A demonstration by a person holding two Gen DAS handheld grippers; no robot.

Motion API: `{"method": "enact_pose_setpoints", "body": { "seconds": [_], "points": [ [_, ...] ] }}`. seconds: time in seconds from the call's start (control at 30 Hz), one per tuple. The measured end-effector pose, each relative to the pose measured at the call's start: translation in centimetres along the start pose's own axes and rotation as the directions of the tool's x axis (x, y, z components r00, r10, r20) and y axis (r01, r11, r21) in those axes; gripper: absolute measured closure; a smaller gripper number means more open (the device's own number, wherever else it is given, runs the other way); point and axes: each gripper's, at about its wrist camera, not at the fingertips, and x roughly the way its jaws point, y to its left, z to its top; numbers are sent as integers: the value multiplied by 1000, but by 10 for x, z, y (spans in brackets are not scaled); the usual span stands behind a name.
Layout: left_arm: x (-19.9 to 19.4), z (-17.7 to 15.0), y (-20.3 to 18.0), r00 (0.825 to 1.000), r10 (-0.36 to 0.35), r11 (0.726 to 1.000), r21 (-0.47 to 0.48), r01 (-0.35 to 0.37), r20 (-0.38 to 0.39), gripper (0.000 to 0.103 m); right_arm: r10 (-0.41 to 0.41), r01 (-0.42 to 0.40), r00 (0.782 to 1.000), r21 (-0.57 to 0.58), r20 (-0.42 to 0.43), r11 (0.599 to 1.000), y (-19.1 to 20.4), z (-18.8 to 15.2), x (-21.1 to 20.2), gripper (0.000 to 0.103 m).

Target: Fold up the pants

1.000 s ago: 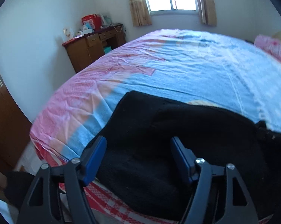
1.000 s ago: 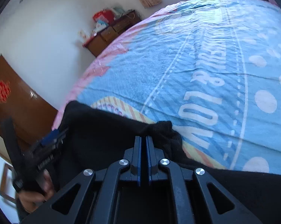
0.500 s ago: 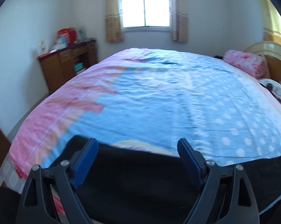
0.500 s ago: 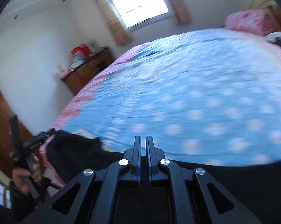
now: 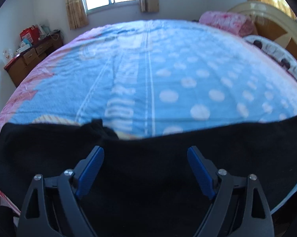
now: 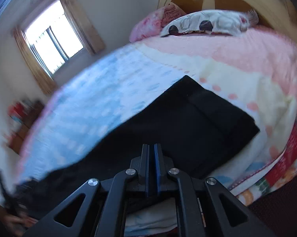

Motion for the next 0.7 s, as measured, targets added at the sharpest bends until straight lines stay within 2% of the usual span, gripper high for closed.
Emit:
{"method": "enact_pose_setpoints", "body": {
  "seconds": [0.07,0.13,0.17,0.23,0.27,0.3,0.33,0.43,0.5,0.63,0.67,0.7],
  "points": [
    [5,-8,2,1000,-7,1000,-19,6,-22,14,32,-38,996,63,81,997,-13,1,-23,97],
    [2,-9,5,1000,-14,999,-31,14,-11,14,69,-93,974,100,216,991,-31,2,-55,97],
    [0,-8,5,1000,-18,999,-32,17,-14,14,70,-105,964,123,255,987,-43,5,-66,93],
    [-3,-7,6,1000,-23,999,-46,23,-18,14,56,-105,963,175,265,979,-62,12,-74,60],
    [-5,-7,7,999,-29,998,-53,28,-19,14,48,-106,961,206,272,973,-71,15,-75,34],
    [-7,-7,7,999,-34,998,-60,32,-21,14,47,-118,956,230,290,966,-79,16,-75,25],
    [-8,-7,9,999,-36,997,-65,35,-22,14,58,-137,951,245,305,960,-85,17,-75,25],
    [-10,-8,12,999,-37,997,-75,36,-13,14,80,-153,959,262,271,953,-90,19,-61,25],
    [-9,-7,13,1000,-25,997,-78,24,-9,14,72,-130,966,228,247,965,-83,17,-50,25],
    [-4,-11,16,999,-23,996,-90,20,-29,14,8,-34,975,115,220,993,-57,11,-40,26],
    [-4,-11,16,999,-24,996,-92,21,-32,14,-6,-12,979,86,203,996,-48,10,-37,29],
    [-4,-12,17,999,-26,995,-93,23,-32,14,-18,8,981,53,194,999,-41,6,-35,37]
  ]
}}
